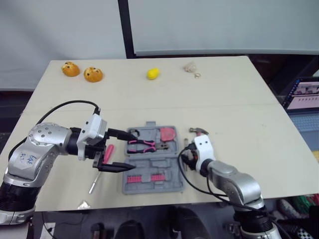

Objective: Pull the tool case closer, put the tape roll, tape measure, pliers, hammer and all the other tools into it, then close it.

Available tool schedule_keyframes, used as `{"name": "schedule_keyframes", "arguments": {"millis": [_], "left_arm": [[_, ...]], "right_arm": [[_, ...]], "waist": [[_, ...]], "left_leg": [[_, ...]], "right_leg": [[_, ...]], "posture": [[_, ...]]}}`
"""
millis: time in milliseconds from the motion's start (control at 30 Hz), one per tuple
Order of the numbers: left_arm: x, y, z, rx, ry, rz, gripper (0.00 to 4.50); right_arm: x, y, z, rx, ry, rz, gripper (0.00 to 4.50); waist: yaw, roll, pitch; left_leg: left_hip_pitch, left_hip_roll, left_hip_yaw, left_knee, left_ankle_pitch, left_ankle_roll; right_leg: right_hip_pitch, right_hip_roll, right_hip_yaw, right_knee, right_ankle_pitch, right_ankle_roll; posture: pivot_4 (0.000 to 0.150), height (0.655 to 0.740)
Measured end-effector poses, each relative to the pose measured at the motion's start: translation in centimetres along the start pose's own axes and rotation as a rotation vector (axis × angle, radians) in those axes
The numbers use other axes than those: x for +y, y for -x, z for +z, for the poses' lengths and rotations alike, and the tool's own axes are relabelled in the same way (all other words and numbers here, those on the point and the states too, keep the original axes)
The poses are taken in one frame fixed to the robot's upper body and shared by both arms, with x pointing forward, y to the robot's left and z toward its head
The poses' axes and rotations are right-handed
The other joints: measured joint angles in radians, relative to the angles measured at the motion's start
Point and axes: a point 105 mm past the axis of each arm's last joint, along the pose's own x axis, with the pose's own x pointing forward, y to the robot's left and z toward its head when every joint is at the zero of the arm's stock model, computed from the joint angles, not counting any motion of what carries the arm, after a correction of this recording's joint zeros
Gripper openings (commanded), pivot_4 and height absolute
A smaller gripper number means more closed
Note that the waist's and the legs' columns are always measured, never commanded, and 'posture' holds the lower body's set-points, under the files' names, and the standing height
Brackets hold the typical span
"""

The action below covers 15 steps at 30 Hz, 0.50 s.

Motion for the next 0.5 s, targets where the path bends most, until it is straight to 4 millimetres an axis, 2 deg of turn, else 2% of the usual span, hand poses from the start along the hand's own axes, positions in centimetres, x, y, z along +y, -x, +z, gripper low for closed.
{"name": "schedule_keyframes", "arguments": {"millis": [100, 267, 400, 500], "left_arm": [[0.2, 0.1, -0.1, 0.003, 0.005, 0.009, 4.5], [0.5, 0.3, -0.5, 0.015, 0.011, 0.026, 4.5], [0.4, 1.0, -1.1, 0.035, 0.032, 0.048, 4.5], [0.0, 2.8, -1.6, 0.088, 0.053, 0.081, 4.5]], "right_arm": [[0.3, -0.1, 0.1, -0.008, -0.009, 0.001, 0.04], [0.5, 0.2, 0.9, -0.028, -0.027, 0.006, 0.02], [-0.2, 1.5, 3.8, -0.096, -0.016, -0.015, 0.02], [0.2, 2.9, 6.4, -0.135, 0.084, 0.074, 0.02]], "waist": [[-0.002, 0.0, 0.0], [-0.003, 0.0, 0.0], [-0.005, 0.001, 0.0], [-0.011, 0.001, 0.001]], "left_leg": [[0.0, 0.0, 0.0, 0.0, 0.0, 0.0], [0.0, 0.0, 0.0, 0.0, 0.0, 0.0], [0.0, 0.001, 0.0, 0.0, 0.0, 0.0], [0.0, 0.001, -0.001, -0.001, 0.0, 0.0]], "right_leg": [[0.0, 0.001, 0.0, 0.0, 0.0, 0.0], [0.0, 0.0, 0.0, 0.0, 0.0, 0.0], [-0.001, 0.0, 0.0, 0.0, 0.0, 0.0], [-0.001, 0.0, 0.0, 0.0, 0.0, -0.001]], "posture": [[0.15, 0.7292], [0.15, 0.7292], [0.15, 0.7292], [0.15, 0.7292]]}}
